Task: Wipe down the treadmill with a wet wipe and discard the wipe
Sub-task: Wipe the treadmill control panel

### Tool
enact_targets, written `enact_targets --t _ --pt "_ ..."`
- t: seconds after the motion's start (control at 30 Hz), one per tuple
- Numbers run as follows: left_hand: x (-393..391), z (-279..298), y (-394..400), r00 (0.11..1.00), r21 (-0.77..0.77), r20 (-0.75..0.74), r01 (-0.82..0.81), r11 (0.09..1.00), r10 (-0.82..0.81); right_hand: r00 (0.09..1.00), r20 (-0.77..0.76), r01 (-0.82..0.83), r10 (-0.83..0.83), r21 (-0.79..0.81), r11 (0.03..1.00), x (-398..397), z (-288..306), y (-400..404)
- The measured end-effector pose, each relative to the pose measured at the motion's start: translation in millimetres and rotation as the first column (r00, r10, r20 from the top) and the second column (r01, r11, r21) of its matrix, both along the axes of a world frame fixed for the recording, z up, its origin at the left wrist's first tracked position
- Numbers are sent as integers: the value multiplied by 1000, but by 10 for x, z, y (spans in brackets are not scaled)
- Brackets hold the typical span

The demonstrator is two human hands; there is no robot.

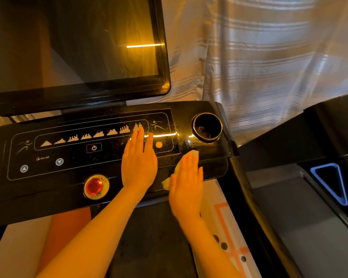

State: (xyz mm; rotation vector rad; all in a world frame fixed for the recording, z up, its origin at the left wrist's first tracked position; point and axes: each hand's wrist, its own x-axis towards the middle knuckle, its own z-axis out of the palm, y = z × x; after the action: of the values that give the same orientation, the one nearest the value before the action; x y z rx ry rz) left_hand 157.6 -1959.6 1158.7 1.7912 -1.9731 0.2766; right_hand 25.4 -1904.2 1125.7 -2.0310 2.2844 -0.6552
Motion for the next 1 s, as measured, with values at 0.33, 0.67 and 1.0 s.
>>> enact_targets --t 0.33,0.67,1.0 --pt "-30 18 0 999 57 31 -14 998 12 915 128 345 -383 245 906 -191 117 -144" --pt "-29 25 6 1000 37 6 -4 999 4 941 105 303 -321 160 940 -156 12 -69" --pt "-35 29 9 1000 63 -19 -4 998 5 945 98 310 -312 33 950 30 81 -156"
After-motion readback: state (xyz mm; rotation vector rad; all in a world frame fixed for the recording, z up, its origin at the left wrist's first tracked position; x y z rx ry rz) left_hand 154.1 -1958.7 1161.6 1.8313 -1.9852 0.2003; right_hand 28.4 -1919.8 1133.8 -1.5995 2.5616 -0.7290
